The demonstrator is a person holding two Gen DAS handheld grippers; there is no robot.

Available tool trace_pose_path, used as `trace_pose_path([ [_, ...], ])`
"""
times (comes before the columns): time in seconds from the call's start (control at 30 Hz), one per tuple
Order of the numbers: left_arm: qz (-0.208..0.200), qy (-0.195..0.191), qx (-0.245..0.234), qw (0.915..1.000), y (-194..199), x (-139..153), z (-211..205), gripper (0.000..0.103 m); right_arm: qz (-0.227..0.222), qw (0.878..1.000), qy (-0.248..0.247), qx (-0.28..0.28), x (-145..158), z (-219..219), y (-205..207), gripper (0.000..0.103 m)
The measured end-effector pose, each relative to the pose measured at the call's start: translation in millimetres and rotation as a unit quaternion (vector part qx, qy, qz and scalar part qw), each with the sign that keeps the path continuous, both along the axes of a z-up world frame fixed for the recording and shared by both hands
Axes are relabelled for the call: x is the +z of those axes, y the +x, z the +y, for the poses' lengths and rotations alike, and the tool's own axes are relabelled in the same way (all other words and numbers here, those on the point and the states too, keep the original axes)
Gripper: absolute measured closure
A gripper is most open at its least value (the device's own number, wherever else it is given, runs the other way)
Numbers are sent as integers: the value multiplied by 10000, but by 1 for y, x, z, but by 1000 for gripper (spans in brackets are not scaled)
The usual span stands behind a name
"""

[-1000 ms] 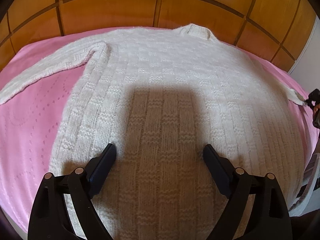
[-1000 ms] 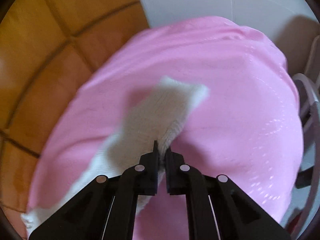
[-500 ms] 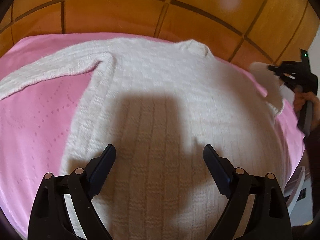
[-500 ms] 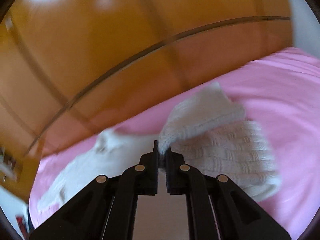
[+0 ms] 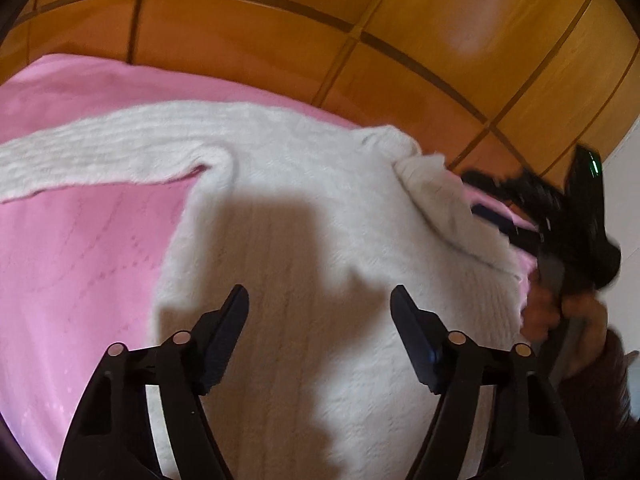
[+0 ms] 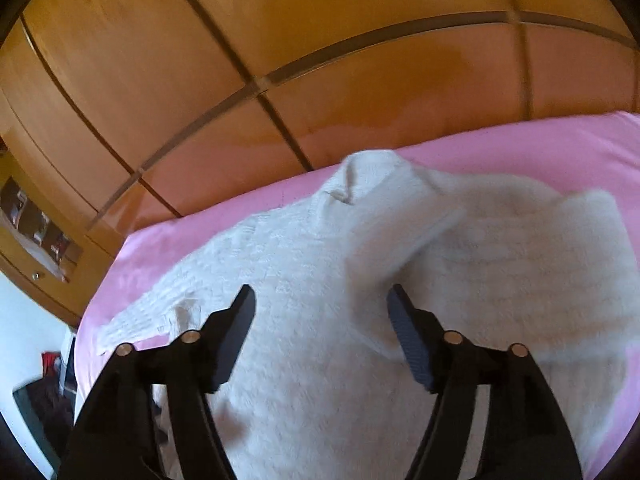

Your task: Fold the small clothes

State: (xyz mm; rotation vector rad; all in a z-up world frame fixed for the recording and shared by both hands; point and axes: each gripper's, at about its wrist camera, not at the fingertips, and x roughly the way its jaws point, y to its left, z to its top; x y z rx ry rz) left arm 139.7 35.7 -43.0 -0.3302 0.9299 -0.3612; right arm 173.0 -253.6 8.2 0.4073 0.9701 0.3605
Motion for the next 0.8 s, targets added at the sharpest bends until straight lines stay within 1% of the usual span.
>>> trace_pose_path([
  [0.07,-4,-73,-74,9999,8,2,-7,32,-22,10000,-51,-16,2,-13,-16,29],
  [0.13,-62,-62,-150,9998,20,6,-21,32,12,9999,-78,-100,4,-35,-35,26],
  [0.27,-270,202,-416,9986,38,19,-61,32,181,9990,39,-410,-5,-78,-73,21],
  [0.33,-378,446,-653,9962,45,23,-93,31,310,9975,192,-607,-12,-98,-90,19],
  [0.4,-440,744,-809,9930,55,23,-124,31,357,9968,280,-661,-16,-108,-104,19],
  [0.47,-456,957,-905,9902,64,19,-149,31,357,9966,304,-671,-18,-111,-113,19],
  [0.5,-422,1147,-932,9881,73,14,-166,31,341,9968,310,-661,-18,-111,-118,18],
  [0.57,-331,1493,-880,9843,91,2,-186,31,306,9970,341,-627,-19,-110,-122,16],
  [0.6,-245,1613,-824,9832,101,-3,-193,31,289,9972,339,-598,-19,-109,-122,16],
  [0.63,-118,1678,-661,9835,112,-9,-195,31,271,9975,316,-578,-19,-109,-122,16],
  [0.67,-61,1635,-514,9852,117,-11,-192,43,256,9977,296,-561,-19,-109,-123,16],
  [0.7,-12,1404,-308,9896,125,-11,-184,56,255,9976,315,-558,-20,-111,-122,16],
  [0.73,53,1115,-207,9935,129,-10,-175,82,262,9974,353,-577,-20,-114,-120,16],
  [0.77,130,826,-129,9964,133,-10,-165,95,265,9971,387,-608,-21,-117,-119,16],
  [0.8,149,518,16,9985,132,-7,-151,97,258,9966,418,-667,-22,-119,-115,16],
])
